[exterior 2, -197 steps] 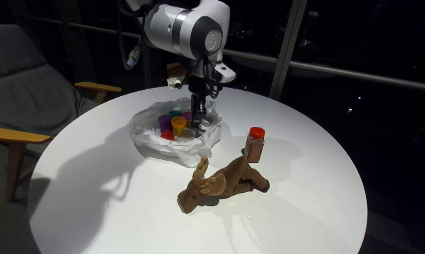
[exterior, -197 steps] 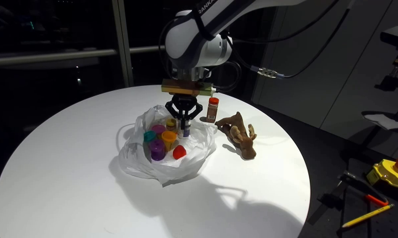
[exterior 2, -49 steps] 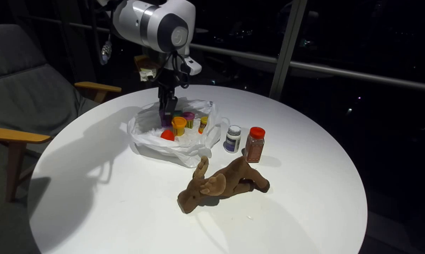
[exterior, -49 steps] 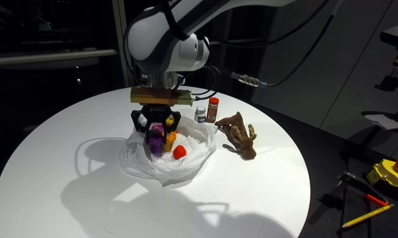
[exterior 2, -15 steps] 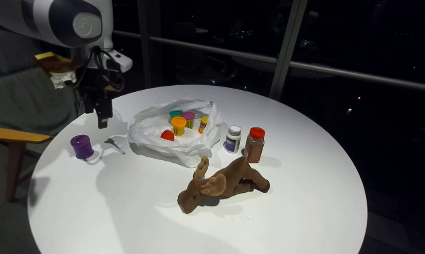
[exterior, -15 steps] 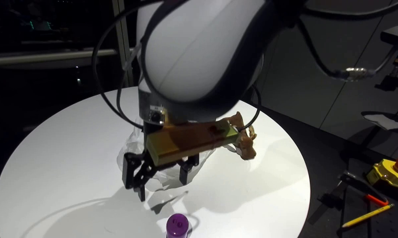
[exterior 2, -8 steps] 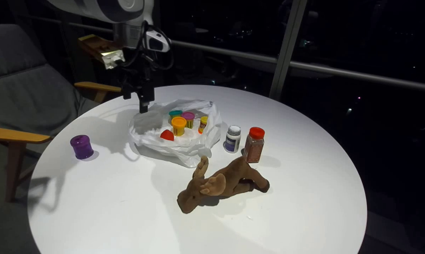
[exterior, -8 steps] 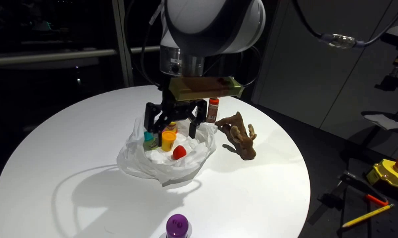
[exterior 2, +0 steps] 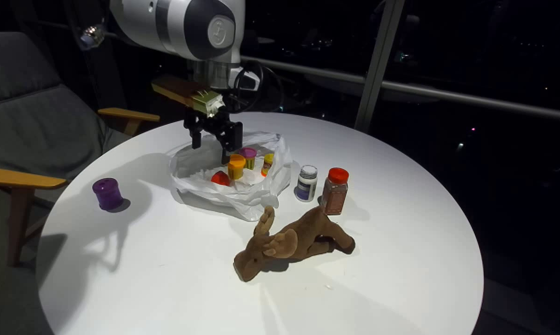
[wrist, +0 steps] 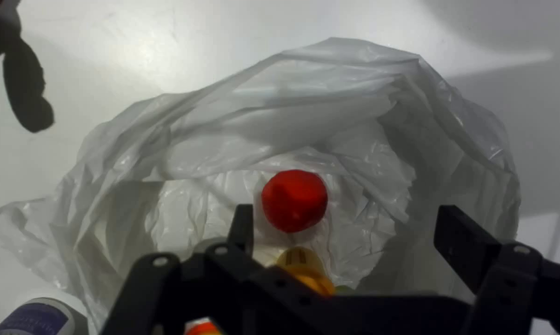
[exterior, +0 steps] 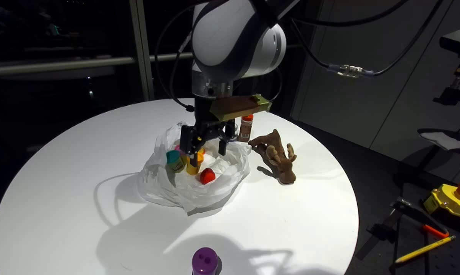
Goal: Remove all the contents from the white plastic bag and put them on the table
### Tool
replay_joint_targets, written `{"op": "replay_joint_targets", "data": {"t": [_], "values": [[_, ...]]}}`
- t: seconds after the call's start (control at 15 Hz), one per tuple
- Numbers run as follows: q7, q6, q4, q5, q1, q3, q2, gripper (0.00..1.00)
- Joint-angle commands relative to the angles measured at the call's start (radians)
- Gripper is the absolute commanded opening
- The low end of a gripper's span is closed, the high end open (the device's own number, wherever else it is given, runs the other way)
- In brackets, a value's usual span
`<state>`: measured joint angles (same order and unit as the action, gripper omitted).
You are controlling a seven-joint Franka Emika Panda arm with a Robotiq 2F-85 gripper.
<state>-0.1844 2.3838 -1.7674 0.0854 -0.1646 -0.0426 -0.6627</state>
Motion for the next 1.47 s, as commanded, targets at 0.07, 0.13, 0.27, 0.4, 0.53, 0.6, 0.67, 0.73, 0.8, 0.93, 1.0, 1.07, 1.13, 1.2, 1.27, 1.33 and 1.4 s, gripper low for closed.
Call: {"op": "replay_joint_targets", "data": {"t": [0.07,0.13,0.27,0.4,0.53,0.6,0.67,0.73,0.8,0.93,1.0,1.07,1.13,1.2,1.27,1.33,1.4], "values": [[0.071,-0.025,0.143,-0.017,0.020,-0.013,-0.088,1.00],[0.078,-0.030,0.164,-0.017,0.021,-0.013,-0.102,1.00],[0.093,-0.043,0.199,-0.012,0.026,-0.017,-0.129,1.00],[0.091,-0.054,0.236,-0.022,0.022,-0.007,-0.160,1.00],[0.086,-0.066,0.268,-0.035,0.016,0.003,-0.187,1.00],[0.081,-0.069,0.282,-0.047,0.010,0.011,-0.199,1.00],[0.080,-0.076,0.296,-0.057,0.009,0.015,-0.211,1.00],[0.076,-0.081,0.311,-0.068,0.006,0.021,-0.223,1.00],[0.075,-0.084,0.325,-0.076,0.006,0.023,-0.233,1.00],[0.072,-0.087,0.354,-0.090,0.005,0.031,-0.256,1.00],[0.073,-0.090,0.368,-0.095,0.006,0.033,-0.266,1.00],[0.072,-0.094,0.383,-0.098,0.006,0.035,-0.276,1.00],[0.073,-0.098,0.398,-0.098,0.008,0.034,-0.285,0.96],[0.073,-0.103,0.413,-0.099,0.010,0.034,-0.295,0.90],[0.076,-0.109,0.425,-0.097,0.011,0.032,-0.302,0.71],[0.078,-0.114,0.438,-0.097,0.012,0.032,-0.310,0.69],[0.079,-0.119,0.445,-0.096,0.012,0.030,-0.314,0.60]]}}
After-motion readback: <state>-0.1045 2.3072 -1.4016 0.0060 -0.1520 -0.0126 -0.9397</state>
